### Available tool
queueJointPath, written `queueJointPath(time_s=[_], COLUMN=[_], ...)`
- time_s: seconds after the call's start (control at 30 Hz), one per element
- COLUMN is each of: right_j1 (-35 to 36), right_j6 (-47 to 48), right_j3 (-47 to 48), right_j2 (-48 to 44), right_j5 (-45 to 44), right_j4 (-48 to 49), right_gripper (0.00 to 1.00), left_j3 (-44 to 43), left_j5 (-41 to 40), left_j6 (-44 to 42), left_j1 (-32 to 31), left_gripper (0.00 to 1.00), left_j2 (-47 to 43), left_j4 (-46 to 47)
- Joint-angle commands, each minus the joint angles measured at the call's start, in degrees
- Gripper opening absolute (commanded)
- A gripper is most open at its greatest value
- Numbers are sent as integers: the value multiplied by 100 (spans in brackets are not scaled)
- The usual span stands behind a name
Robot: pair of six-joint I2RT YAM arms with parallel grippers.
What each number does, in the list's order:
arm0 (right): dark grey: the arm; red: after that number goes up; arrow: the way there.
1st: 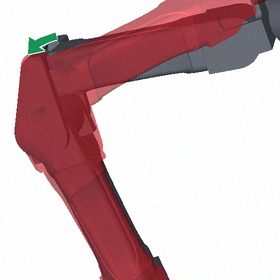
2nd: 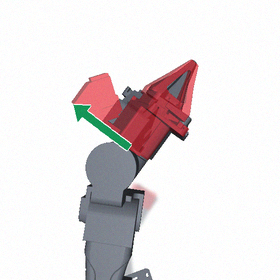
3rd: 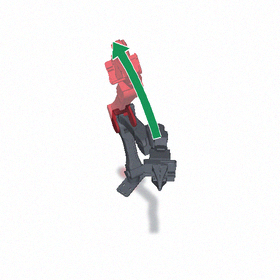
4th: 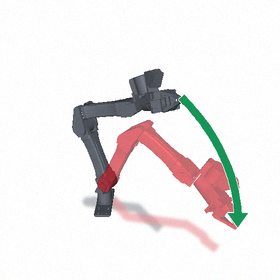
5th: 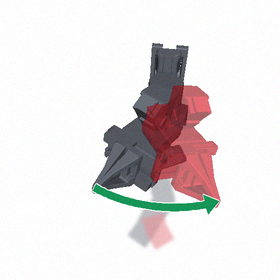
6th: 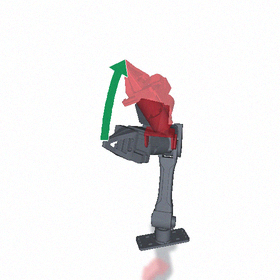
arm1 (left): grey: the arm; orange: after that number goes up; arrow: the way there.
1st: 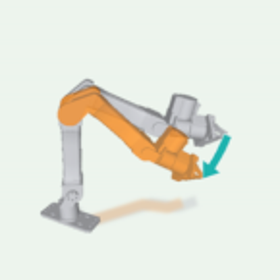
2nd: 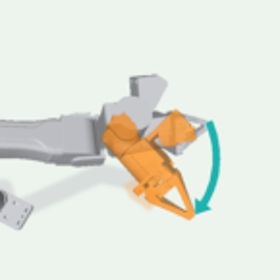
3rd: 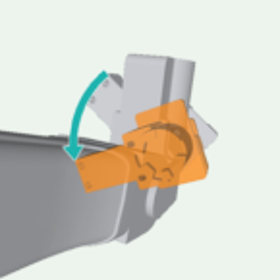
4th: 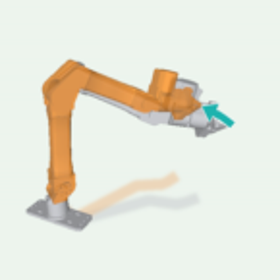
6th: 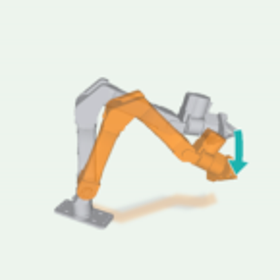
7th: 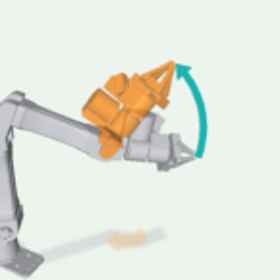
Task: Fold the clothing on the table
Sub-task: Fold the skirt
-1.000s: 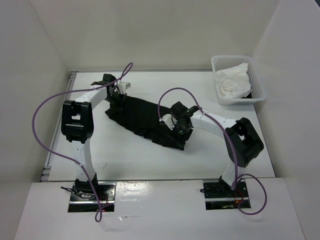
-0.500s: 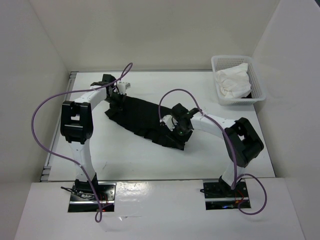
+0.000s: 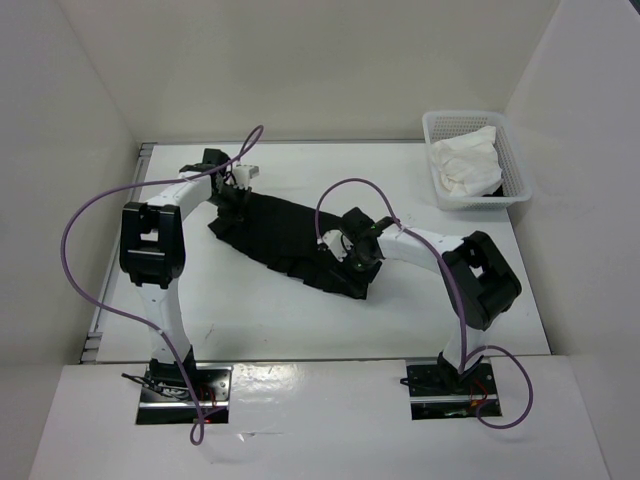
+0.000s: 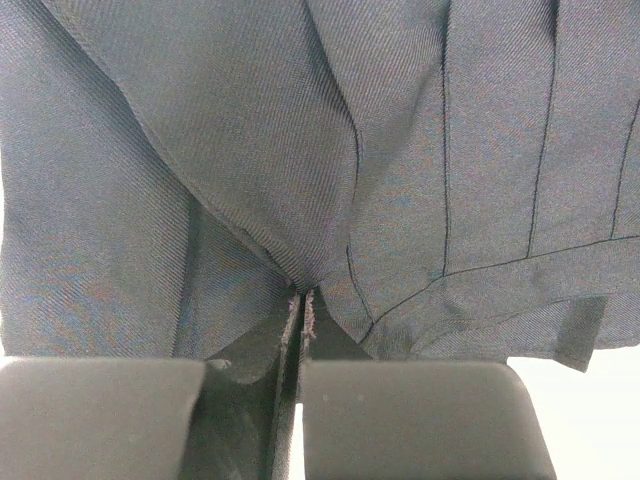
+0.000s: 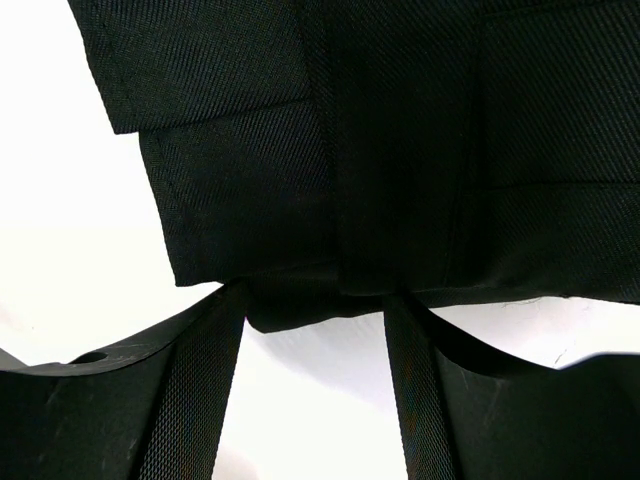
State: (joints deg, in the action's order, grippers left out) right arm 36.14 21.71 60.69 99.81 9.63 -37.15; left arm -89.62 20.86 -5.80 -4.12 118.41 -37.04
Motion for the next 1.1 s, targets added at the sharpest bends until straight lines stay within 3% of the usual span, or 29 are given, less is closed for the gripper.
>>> queueJointPath(time_s=[0.0,0.23,0.73,1.07], right_j1=[51,51,104,104], right_j6=[-53,-53,-53,-53], right_j3=[-144,-197,-197,-197], right_j2=[100,100,100,100], right_j5=[118,13,-93,-93], right_j4=[375,427,375,322], right_gripper=[62,62,62,62], left_j3=[42,-90,-512,-968], left_j5=[119,120,-3,-249], left_j6=[9,-131,-931,-1327], left_j1=[60,60,60,174], left_gripper=[0,0,13,13], left_j2=[-275,-222,-116,41], left_j4=[39,-137,-805,-1095])
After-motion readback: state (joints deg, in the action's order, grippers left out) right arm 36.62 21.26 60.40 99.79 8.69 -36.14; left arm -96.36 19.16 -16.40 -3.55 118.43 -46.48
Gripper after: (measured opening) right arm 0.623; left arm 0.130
